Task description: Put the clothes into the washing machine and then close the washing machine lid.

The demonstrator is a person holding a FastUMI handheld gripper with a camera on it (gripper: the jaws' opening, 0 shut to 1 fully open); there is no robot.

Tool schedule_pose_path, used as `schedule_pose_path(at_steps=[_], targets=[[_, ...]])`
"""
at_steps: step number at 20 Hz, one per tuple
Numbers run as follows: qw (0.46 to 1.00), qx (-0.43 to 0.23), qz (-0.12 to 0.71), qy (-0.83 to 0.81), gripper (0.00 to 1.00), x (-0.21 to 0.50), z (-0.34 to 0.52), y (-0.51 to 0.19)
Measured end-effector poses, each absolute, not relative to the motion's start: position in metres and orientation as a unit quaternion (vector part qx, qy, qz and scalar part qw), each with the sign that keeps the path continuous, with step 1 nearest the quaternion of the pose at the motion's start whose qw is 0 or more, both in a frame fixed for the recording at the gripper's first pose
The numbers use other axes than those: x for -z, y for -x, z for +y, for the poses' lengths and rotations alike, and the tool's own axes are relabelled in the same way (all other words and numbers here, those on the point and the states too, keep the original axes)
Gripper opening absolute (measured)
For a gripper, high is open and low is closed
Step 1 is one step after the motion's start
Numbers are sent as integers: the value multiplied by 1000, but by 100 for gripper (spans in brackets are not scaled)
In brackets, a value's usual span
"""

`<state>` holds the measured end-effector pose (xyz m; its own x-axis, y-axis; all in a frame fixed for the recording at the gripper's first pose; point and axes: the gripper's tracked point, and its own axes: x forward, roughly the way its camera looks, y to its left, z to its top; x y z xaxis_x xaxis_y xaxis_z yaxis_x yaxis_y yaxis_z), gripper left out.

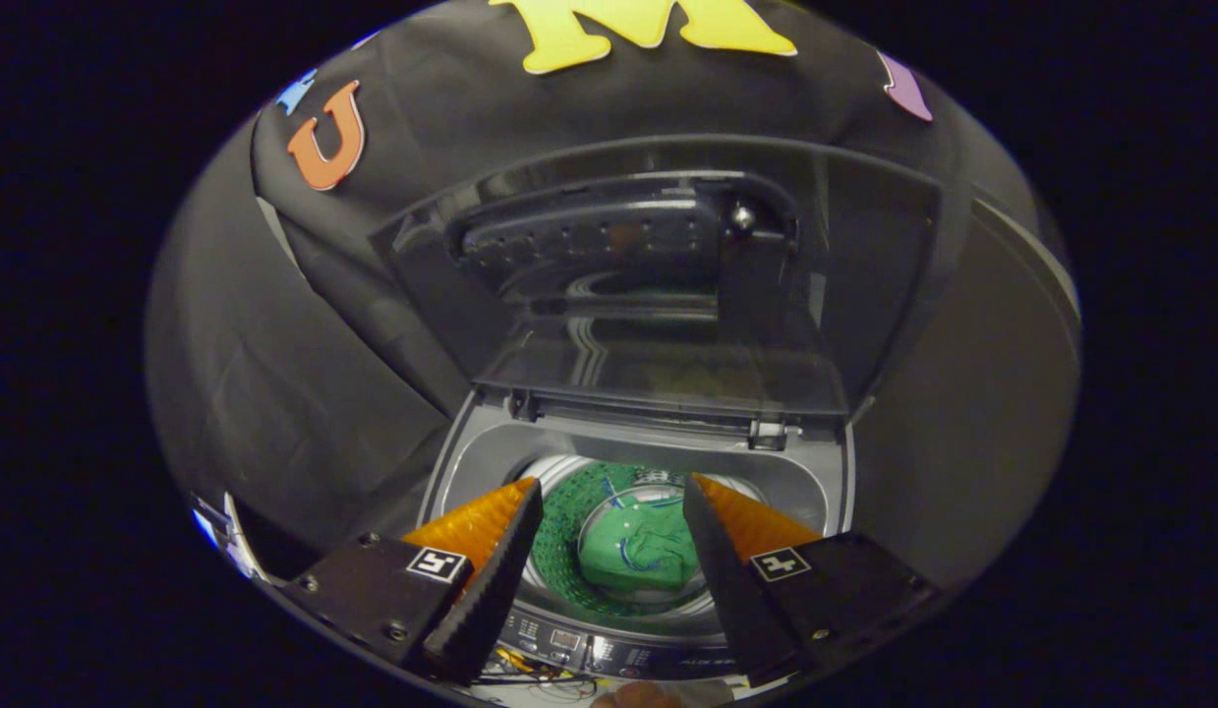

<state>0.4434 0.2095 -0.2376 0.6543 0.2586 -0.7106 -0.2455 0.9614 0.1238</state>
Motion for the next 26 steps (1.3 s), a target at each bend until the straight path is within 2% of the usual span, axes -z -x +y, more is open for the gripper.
schedule_pose_path(at_steps=[7, 11, 15, 19, 26], targets=[[935, -178, 306, -27, 90, 129, 228, -439], [949, -197, 242, -55, 90, 52, 238, -451], [958, -197, 201, -50, 91, 8, 247, -479], [960, -190, 202, -36, 91, 1, 252, -513], [965, -131, 227, -26, 91, 26, 242, -582]])
